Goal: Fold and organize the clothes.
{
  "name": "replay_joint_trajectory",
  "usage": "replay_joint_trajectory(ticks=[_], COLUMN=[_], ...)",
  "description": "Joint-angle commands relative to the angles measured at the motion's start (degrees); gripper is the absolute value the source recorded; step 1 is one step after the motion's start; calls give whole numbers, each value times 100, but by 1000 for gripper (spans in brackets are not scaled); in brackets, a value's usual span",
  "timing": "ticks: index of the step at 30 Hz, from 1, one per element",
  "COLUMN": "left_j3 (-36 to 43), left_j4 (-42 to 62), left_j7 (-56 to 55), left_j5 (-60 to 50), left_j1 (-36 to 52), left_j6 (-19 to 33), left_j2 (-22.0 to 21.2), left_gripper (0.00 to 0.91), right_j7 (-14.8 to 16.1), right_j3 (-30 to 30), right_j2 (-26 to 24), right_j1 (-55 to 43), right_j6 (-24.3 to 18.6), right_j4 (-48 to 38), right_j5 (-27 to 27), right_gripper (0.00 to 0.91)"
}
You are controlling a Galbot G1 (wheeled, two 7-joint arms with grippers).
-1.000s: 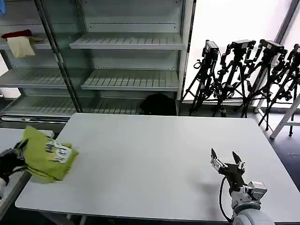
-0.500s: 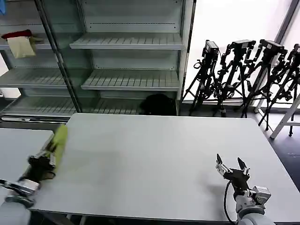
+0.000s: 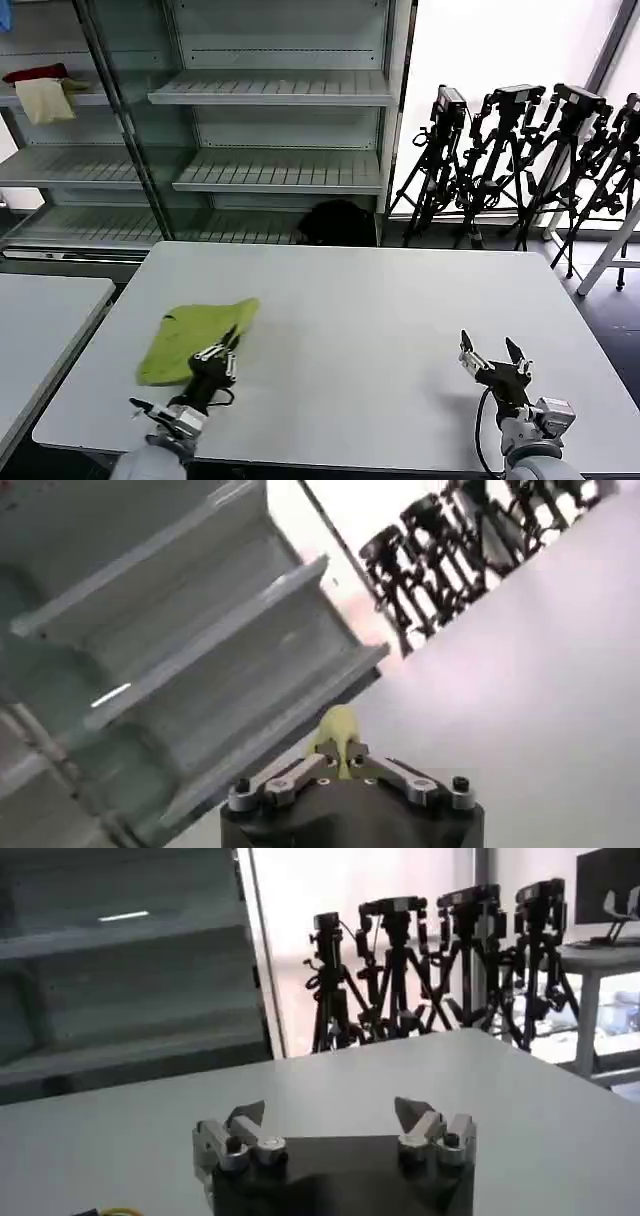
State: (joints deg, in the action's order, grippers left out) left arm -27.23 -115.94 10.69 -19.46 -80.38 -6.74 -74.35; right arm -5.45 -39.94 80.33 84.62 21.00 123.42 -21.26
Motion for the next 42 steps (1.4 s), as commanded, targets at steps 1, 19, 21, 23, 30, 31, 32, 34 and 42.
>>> replay_joint_trajectory(ticks=[1, 19, 21, 23, 30, 31, 32, 34, 42], left_j3=[1819, 1914, 1762, 1443, 290, 188, 80, -51, -315], left_j4=[87, -99, -404, -663, -889, -916, -935, -980, -838], left_j7=[-448, -1092, -1080, -1030, -958, -954, -955, -959, -989], left_j5=[672, 1739, 2021, 2126, 2393, 2438, 2484, 2578, 3059], left_j1=[633, 1219, 1157, 1089, 705, 642, 563, 421, 223], left_j6=[-888, -1114, -1138, -1146, -1135, -1137, -1140, -1148, -1280], left_j2=[-446, -532, -422, -266, -63, -71, -84, -115, -243], left_gripper=[0, 907, 907, 907, 907, 907, 907, 907, 907], right_j7=[54, -252, -567, -801, -1262, -1280, -1319, -1401, -1522], right_j3=[240, 2112, 2460, 2745, 3410, 3438, 3473, 3522, 3526], right_j2=[21, 112, 121, 282, 819, 866, 947, 1014, 1113], right_j1=[-4, -824, -1049, -1289, -1709, -1736, -1776, -1826, -1914], right_j6=[203, 1232, 1243, 1252, 1264, 1263, 1264, 1263, 1265], right_j4=[142, -238, -372, -504, -1095, -1213, -1300, -1420, -1758], right_j5=[318, -786, -1262, -1436, -1880, -1879, -1875, -1868, -1811], right_gripper=[907, 907, 907, 907, 907, 907, 897, 766, 0])
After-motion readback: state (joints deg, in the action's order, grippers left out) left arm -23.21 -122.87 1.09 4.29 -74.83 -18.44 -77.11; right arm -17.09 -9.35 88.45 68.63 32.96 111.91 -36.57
